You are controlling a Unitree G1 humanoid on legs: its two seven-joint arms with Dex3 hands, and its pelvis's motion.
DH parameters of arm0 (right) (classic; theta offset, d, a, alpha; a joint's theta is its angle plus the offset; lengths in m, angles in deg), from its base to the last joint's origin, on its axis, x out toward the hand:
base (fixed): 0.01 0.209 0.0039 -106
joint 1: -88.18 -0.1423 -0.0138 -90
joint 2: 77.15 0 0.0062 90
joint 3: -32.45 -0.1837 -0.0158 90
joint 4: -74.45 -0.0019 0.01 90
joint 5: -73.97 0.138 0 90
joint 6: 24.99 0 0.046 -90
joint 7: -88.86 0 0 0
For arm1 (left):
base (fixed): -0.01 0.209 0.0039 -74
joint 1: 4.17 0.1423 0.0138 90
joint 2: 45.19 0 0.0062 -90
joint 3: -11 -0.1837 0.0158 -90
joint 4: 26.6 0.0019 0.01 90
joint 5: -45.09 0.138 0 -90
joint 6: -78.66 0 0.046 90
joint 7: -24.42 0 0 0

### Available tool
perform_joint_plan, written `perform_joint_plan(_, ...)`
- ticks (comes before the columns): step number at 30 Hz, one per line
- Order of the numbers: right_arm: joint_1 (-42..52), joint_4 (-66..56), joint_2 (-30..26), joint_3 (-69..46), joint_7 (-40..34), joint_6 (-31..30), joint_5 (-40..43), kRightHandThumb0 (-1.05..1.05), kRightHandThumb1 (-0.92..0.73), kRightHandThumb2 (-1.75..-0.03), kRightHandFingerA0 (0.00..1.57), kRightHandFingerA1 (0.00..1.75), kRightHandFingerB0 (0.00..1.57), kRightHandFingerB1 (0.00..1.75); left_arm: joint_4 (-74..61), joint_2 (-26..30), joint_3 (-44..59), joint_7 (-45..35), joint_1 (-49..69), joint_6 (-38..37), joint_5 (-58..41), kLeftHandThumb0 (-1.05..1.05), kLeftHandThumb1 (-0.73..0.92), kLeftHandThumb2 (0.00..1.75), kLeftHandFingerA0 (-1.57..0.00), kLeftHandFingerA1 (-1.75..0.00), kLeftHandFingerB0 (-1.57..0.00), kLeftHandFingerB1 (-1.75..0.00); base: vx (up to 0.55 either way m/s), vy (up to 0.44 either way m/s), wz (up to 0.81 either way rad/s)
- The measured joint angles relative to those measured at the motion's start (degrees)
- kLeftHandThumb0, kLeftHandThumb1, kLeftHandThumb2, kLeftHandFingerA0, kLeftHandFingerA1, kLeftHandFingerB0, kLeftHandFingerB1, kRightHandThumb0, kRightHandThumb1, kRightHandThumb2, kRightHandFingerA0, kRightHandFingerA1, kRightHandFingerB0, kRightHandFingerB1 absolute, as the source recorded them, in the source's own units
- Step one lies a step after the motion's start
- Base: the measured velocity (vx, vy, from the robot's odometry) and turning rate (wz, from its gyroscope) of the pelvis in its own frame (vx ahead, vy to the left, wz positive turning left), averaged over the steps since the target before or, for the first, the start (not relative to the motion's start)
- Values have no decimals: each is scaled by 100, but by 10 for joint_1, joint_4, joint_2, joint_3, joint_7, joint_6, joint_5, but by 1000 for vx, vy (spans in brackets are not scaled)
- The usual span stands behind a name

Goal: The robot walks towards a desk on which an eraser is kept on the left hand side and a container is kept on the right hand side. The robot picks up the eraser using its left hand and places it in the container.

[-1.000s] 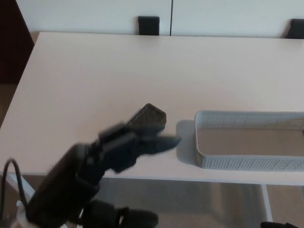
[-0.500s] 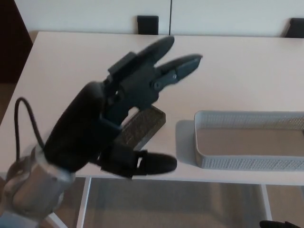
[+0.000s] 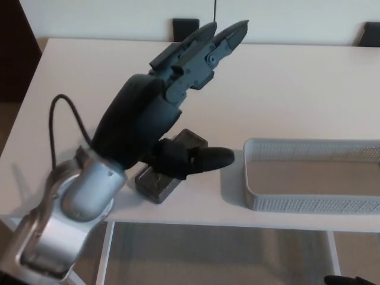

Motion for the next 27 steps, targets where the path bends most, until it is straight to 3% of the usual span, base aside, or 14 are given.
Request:
perform_joint_plan(5, -1, 0, 0, 0, 0, 0, 0, -30, -58, -57, 58, 48, 43, 41, 54, -29, -15, 2, -20, 37, 19, -51, 33, 67, 0, -6, 0, -6, 0, 0, 0)
perform_joint_plan(17, 0, -5, 0, 0, 0, -2, 0, -32, -59, -58, 58, 48, 44, 41, 179, -82, -37, 6, -48, 125, 59, -50, 34, 70, 0, -14, 0, -15, 0, 0, 0)
perform_joint_plan(18, 0, -5, 0, 0, 0, -2, 0, -41, -46, -75, 52, 58, 40, 51, 189, -86, -38, 7, -48, 132, 62, -51, 34, 71, 0, -13, 0, -15, 0, 0, 0)
perform_joint_plan(19, 1, -5, 0, 0, 0, -2, 0, -36, -57, -56, 58, 49, 46, 42, 200, -90, -39, 8, -48, 139, 65, -50, 34, 72, 0, -15, 0, -17, 0, 0, 0)
perform_joint_plan(20, 1, -5, -1, 0, 0, -2, 0, -35, -57, -57, 58, 49, 46, 42, 208, -92, -40, 9, -48, 145, 68, -51, 35, 72, 0, -14, 0, -17, 0, 0, 0)
perform_joint_plan(21, 1, -5, -1, -1, 1, -2, 0, -40, -45, -74, 53, 58, 41, 51, 219, -95, -42, 11, -49, 153, 73, -50, 43, 56, 0, -14, 0, -19, 0, 0, 0)
perform_joint_plan(22, 1, -5, -1, -1, 1, -2, 0, -39, -45, -74, 54, 58, 41, 51, 228, -97, -43, 12, -49, 160, 77, -51, 45, 54, 0, -17, 0, -21, 0, 0, 0)
perform_joint_plan(23, 1, -5, -1, -1, 1, -2, 0, -39, -45, -74, 54, 58, 42, 52, 238, -100, -44, 14, -50, 169, 81, -51, 34, 73, 0, -16, 0, -19, 0, 0, 0)
perform_joint_plan(26, 1, -5, -1, -1, 1, -3, 0, -40, -46, -74, 54, 58, 43, 52, 262, -107, -46, 17, -51, 191, 90, -51, 34, 73, 0, -16, 0, -19, 0, 0, 0)
perform_joint_plan(27, 1, -5, -1, -1, 1, -3, 0, -33, -57, -57, 59, 49, 48, 43, 271, -110, -46, 19, -51, 200, 94, -52, 35, 73, 0, -17, 0, -18, 0, 0, 0)
